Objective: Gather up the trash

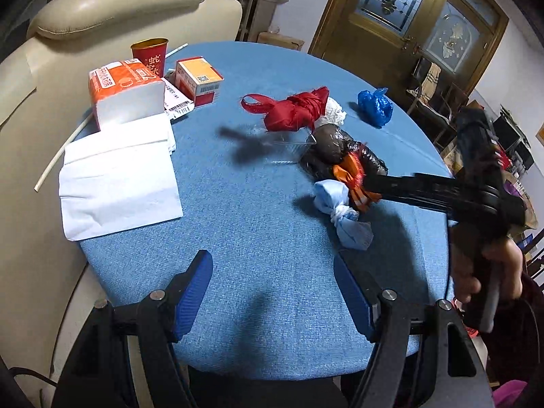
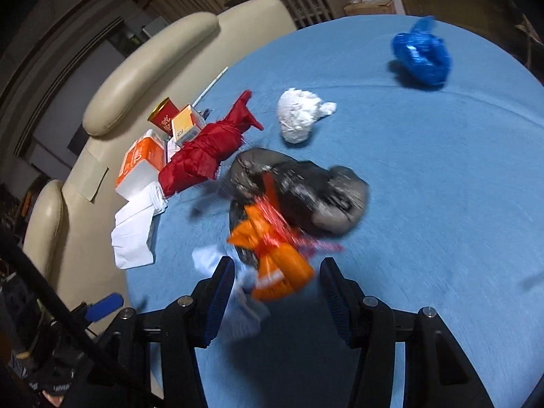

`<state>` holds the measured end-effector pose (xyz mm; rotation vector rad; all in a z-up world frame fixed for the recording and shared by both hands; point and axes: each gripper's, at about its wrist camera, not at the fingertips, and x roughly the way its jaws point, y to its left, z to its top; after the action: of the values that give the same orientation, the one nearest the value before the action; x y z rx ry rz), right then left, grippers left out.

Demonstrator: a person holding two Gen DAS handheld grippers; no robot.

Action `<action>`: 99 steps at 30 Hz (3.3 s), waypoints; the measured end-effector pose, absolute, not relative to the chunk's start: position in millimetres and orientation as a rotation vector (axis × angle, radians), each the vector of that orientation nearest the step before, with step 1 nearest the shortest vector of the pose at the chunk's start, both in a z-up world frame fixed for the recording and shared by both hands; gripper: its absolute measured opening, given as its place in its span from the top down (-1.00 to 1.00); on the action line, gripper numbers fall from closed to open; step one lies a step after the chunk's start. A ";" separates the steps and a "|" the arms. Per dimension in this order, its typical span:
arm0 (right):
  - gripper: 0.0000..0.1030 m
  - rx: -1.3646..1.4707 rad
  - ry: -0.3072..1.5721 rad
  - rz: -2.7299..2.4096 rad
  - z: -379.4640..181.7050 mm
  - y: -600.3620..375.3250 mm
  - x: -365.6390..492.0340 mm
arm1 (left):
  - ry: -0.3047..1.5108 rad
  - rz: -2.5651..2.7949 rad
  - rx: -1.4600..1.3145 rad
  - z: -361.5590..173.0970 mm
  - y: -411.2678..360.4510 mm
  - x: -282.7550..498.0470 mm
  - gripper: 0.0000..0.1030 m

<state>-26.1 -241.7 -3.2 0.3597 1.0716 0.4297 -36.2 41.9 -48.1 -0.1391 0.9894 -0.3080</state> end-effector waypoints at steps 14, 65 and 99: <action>0.32 0.344 1.031 0.399 -1.9 -259.1 -40.4 | 1.034 -0.405 -0.157 -47.6 15.1 -18.6 -0.44; 0.31 0.540 0.773 0.059 43.7 -450.1 -258.5 | 0.787 -0.640 0.388 25.8 -212.6 -99.1 0.46; 0.27 0.805 0.754 -0.286 -15.3 -590.9 -351.1 | 0.890 -1.007 0.569 -30.5 -397.1 -146.2 0.11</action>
<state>-351.1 -590.9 -15.3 0.8048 0.7538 -0.2860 -146.2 -397.1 -30.5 0.5691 0.8903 -1.0071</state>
